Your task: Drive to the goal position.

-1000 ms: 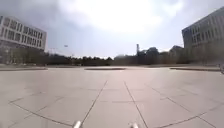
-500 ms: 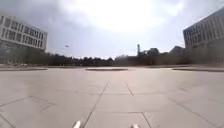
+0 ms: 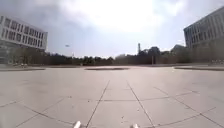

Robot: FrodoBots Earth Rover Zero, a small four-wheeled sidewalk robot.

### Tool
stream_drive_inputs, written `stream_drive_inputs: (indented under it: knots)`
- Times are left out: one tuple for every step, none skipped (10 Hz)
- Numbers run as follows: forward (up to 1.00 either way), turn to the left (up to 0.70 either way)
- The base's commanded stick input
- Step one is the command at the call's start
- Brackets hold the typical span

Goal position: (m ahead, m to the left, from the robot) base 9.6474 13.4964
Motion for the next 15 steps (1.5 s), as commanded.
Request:
stream_drive_inputs:
  knots:
    - [0.7,-0.01]
    - [0.7,-0.01]
    - [0.7,-0.01]
    - [0.7,-0.01]
    - [0.7,-0.01]
    - [0.7,-0.01]
    - [0.7,-0.01]
    - [0.7,-0.01]
    - [0.7,-0.01]
    - [0.7,-0.01]
    - [0.7,-0.01]
    - [0.7,-0.01]
    - [0.7,-0.01]
    - [0.7,-0.01]
    - [0.7,-0.01]
